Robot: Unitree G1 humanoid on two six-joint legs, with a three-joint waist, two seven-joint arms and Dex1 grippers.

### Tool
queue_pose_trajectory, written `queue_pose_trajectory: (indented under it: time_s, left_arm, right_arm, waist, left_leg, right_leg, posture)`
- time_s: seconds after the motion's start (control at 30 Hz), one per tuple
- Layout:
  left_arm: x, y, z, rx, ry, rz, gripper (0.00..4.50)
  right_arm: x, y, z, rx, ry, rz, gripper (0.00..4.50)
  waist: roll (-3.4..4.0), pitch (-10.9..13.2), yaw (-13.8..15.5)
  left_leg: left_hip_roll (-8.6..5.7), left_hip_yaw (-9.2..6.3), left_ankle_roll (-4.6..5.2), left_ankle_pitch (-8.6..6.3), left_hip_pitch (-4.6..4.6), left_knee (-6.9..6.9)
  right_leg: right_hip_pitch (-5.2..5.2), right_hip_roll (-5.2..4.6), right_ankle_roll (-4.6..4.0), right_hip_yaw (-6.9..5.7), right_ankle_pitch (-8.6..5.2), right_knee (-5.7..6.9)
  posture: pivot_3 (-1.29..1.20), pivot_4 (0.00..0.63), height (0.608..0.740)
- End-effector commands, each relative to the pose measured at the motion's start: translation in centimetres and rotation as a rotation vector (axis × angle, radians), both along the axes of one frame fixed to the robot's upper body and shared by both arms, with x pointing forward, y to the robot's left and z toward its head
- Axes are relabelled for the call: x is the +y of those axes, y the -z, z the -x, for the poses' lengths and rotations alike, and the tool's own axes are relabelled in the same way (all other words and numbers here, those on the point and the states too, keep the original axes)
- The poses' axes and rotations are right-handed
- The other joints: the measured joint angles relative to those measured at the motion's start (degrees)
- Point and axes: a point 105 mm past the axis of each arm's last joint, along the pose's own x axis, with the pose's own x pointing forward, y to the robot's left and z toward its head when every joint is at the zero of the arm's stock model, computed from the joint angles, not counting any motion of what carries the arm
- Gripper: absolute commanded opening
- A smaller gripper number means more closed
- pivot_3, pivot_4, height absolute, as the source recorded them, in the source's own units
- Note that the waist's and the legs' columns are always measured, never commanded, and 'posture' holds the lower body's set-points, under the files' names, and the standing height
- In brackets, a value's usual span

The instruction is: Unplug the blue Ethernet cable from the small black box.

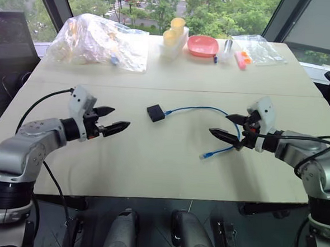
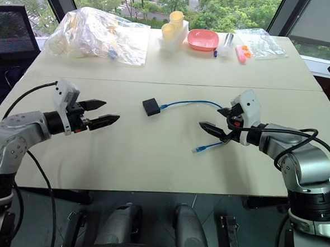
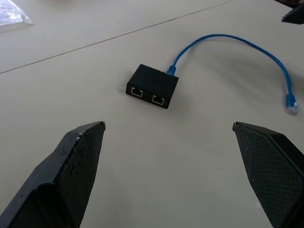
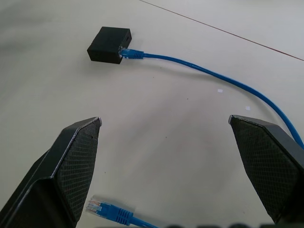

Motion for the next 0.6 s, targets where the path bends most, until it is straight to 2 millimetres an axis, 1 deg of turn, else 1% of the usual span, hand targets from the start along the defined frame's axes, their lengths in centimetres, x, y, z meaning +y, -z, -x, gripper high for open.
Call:
queue_pose_trajectory:
  time_s: [0.03, 0.37, 0.47, 0.6]
  left_arm:
    - [-0.1, -1.1, -0.1, -0.059, 0.002, -0.013, 4.48]
    - [-0.1, -1.3, -0.2, -0.052, 0.023, -0.007, 4.48]
    - [-0.4, -1.6, -0.3, -0.059, 0.043, -0.009, 4.48]
    - [-0.5, -1.5, -0.6, -0.040, 0.054, -0.013, 4.48]
  right_arm:
    - [0.5, -1.1, 0.1, -0.045, -0.020, -0.001, 4.50]
    - [0.7, -0.9, 0.2, -0.054, -0.018, -0.001, 4.50]
    - [0.8, -0.9, -0.3, -0.059, -0.015, 0.002, 4.50]
    - [1.4, -1.1, -0.9, -0.079, -0.061, 0.066, 4.50]
  waist:
    - [0.00, 0.00, 0.01]
    - [0.00, 0.00, 0.02]
    - [0.00, 0.00, 0.03]
    - [0.00, 0.00, -0.17]
  left_leg:
    - [0.00, 0.00, 0.00, 0.00, 0.00, 0.00]
    - [0.00, 0.00, 0.00, 0.00, 0.00, 0.00]
    - [0.00, 0.00, 0.00, 0.00, 0.00, 0.00]
    - [-0.01, 0.01, 0.00, 0.00, 0.01, 0.02]
  right_leg:
    - [0.00, 0.00, 0.00, 0.00, 0.00, 0.00]
    - [0.00, 0.00, 0.00, 0.00, 0.00, 0.00]
    - [0.00, 0.00, 0.00, 0.00, 0.00, 0.00]
    - [0.00, 0.01, 0.00, 0.00, 0.00, 0.02]
  posture:
    - [0.00, 0.150, 0.740]
    - [0.00, 0.150, 0.740]
    - [0.00, 0.150, 0.740]
    - [0.00, 0.150, 0.740]
